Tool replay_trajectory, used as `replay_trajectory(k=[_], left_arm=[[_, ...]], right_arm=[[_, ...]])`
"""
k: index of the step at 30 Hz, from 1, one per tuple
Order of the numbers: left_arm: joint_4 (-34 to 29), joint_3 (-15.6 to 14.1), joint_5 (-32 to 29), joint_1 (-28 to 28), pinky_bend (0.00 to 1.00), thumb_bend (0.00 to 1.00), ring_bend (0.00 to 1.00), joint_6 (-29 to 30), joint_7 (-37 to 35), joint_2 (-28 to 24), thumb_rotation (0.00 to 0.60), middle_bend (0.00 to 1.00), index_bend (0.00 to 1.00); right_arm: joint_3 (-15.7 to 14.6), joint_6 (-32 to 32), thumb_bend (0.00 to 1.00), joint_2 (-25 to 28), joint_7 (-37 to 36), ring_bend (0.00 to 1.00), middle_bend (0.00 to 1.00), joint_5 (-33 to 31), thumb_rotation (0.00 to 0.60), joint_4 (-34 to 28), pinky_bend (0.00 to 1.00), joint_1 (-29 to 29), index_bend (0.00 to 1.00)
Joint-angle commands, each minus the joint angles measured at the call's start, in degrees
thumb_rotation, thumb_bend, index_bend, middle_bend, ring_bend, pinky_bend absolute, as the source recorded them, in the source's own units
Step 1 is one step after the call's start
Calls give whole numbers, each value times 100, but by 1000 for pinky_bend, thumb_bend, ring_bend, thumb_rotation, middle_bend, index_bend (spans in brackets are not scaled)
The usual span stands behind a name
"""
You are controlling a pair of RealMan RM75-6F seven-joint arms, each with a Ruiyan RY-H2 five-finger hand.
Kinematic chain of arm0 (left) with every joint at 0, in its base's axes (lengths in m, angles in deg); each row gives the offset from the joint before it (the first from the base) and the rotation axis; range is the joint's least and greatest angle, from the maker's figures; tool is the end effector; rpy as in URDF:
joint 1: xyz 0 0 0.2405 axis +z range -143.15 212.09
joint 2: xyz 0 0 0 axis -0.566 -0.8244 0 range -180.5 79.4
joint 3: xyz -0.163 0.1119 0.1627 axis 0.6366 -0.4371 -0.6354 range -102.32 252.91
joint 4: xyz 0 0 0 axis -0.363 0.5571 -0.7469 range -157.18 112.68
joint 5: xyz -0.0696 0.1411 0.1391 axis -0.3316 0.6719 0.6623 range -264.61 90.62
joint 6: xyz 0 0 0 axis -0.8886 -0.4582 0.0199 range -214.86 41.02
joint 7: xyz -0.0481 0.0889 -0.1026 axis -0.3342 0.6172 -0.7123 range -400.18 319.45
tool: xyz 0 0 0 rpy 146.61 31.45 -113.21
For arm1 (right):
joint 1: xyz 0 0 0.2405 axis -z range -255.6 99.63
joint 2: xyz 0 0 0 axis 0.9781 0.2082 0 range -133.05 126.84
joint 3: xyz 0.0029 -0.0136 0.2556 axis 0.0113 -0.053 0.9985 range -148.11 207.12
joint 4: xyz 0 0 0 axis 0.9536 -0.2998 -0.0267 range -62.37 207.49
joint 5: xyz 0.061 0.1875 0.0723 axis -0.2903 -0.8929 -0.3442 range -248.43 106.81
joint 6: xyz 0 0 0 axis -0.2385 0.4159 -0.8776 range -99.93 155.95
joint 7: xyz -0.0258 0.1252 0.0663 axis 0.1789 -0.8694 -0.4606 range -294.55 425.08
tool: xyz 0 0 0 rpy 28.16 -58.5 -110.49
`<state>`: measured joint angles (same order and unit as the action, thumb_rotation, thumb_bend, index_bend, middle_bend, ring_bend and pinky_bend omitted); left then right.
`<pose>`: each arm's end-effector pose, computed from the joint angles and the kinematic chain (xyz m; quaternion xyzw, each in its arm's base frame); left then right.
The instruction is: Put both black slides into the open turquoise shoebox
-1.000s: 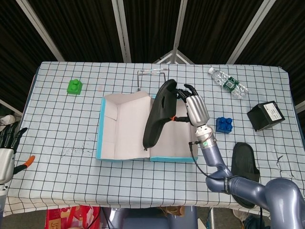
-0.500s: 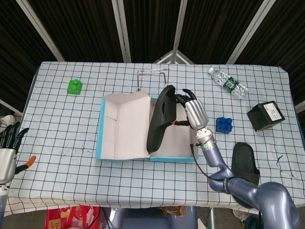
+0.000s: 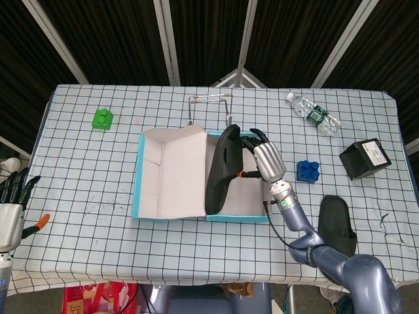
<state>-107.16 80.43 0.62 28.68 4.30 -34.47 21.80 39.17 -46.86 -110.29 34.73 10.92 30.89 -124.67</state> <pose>-0.3074 0.1937 0.1427 -0.5858 -0.3105 -0.4135 0.6240 -0.1555 -0.3992 -0.0126 0.6028 -0.3678 0.6165 0.3483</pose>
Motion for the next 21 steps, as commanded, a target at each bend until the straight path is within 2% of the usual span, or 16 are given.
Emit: replay_trajectory(k=[1,21], left_arm=[[-3,5,-5,0,128,259,9,3,2,2,600,0,145],[1,36,-72,-2,128,258,9,-14,-32,4,600,0,145]], right_arm=[[-21,45,409,-48,-43,428,474,48,600,74,163,28,648],[-168,448,409,-342,94,428,473,318,600,279,163,-5,649]])
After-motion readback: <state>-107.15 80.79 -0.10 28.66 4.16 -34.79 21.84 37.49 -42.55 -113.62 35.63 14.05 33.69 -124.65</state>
